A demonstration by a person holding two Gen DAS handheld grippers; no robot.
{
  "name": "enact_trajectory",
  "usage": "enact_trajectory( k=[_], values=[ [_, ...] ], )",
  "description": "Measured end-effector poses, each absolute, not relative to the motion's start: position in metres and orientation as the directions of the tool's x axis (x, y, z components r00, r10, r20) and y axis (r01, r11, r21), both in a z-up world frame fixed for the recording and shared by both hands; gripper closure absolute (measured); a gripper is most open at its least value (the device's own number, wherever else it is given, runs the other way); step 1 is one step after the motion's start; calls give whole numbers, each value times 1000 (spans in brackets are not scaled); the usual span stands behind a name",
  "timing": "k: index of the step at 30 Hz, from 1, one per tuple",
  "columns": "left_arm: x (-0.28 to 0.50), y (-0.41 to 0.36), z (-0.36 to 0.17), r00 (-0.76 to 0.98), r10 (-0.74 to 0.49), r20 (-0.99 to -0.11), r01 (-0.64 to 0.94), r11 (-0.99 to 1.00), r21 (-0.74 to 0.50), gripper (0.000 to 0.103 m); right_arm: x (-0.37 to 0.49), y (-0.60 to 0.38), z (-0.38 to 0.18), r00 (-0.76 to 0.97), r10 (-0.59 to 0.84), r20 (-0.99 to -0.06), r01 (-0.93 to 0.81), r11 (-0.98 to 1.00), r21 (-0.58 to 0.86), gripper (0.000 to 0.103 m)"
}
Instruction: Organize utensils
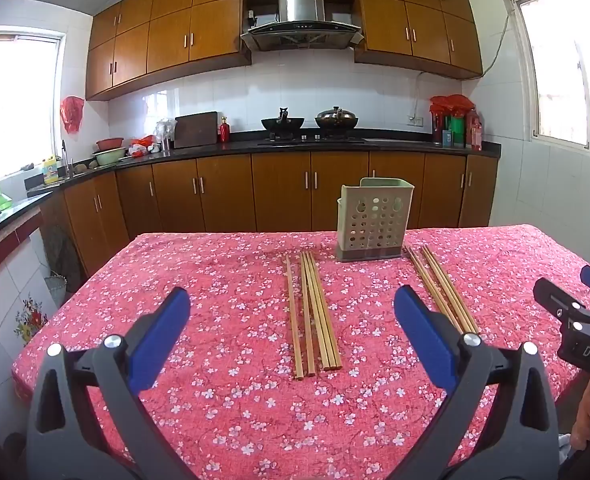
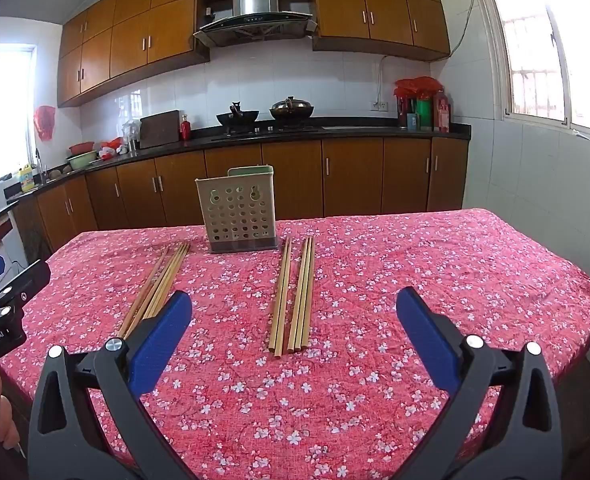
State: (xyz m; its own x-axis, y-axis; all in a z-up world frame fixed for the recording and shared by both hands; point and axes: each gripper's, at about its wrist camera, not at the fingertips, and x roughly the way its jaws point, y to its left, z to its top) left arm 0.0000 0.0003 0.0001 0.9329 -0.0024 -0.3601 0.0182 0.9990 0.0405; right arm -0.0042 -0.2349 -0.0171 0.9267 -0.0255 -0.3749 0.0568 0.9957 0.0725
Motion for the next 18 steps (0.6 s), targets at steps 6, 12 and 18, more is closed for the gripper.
enact_trajectory(
  k=[6,12,18],
  values=[
    [0,1,0,932,-1,-361,17,999,41,4,-4,-235,-17,925,-24,-378,57,996,75,2],
    [0,0,0,933,-1,-359,19,999,45,4,-4,-235,-17,926,-24,-377,57,995,76,2],
    [0,0,0,934,-2,-358,19,999,45,4,-4,-235,-17,926,-23,-377,56,995,77,2]
  ],
)
